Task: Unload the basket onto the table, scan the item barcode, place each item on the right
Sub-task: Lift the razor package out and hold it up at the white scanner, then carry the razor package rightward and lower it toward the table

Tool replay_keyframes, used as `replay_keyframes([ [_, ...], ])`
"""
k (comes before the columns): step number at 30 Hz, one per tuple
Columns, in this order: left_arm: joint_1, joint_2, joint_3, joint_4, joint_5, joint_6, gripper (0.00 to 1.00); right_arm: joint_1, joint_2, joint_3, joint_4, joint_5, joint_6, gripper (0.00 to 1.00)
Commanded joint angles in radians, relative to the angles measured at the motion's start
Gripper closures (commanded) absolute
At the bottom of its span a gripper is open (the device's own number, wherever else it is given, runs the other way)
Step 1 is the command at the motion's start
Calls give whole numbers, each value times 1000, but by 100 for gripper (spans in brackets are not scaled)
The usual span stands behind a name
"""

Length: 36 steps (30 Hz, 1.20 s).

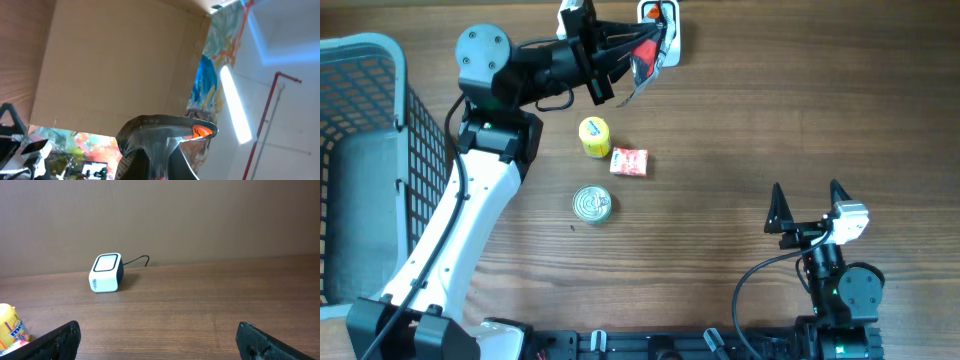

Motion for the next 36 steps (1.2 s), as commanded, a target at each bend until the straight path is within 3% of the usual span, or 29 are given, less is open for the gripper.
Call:
replay_keyframes([
  [1,-5,-12,11,-51,-19,-156,96,4,-3,-1,2,10,13,0],
  [13,-5,-12,11,-285,-135,-157,96,4,-3,-1,2,10,13,0],
  [32,-5,-12,11,-285,-153,-152,96,4,-3,-1,2,10,13,0],
  [36,-5,-12,11,-285,-253,44,96,4,-3,-1,2,10,13,0],
])
